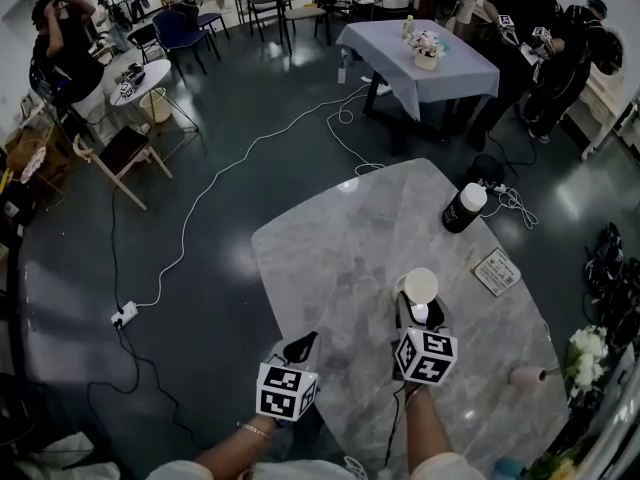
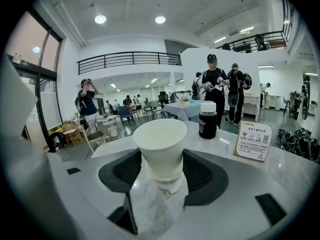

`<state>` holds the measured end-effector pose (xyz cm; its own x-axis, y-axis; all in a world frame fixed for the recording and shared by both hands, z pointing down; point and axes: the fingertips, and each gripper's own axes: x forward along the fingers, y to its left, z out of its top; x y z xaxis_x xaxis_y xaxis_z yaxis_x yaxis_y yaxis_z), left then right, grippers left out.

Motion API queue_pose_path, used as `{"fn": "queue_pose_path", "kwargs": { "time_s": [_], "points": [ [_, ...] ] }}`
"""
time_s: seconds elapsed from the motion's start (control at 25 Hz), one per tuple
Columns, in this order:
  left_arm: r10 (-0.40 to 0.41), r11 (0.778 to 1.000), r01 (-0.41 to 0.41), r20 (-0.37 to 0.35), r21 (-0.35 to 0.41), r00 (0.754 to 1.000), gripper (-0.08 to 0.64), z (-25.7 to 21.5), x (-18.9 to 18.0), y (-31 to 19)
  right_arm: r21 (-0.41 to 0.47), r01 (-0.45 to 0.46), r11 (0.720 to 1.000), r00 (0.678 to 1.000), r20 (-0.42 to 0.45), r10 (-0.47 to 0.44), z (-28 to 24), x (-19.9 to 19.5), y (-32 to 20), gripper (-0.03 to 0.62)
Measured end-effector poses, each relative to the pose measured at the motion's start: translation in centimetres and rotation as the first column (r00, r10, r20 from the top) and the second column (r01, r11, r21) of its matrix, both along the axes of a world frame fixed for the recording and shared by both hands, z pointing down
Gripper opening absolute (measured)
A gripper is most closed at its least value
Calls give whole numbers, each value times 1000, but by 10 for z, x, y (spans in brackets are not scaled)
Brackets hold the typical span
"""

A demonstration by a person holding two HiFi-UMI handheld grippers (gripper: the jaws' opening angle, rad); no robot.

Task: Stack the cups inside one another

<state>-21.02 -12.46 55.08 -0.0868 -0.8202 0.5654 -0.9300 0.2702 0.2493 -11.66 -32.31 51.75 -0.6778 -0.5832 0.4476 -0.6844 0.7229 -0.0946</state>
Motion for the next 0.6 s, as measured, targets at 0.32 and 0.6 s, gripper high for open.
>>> {"fn": "queue_pose_path", "kwargs": {
  "time_s": [0.32, 0.6],
  "points": [
    [-4, 1000, 4, -6, -5, 1000, 0, 4, -2, -2, -8, 11, 1000, 1000, -2, -11, 6, -4, -1, 235],
    [2, 1000, -2, -10, -12, 1000, 0, 5, 0, -6, -28, 20, 999, 1000, -5, -20, 15, -4, -2, 249]
  ]
}}
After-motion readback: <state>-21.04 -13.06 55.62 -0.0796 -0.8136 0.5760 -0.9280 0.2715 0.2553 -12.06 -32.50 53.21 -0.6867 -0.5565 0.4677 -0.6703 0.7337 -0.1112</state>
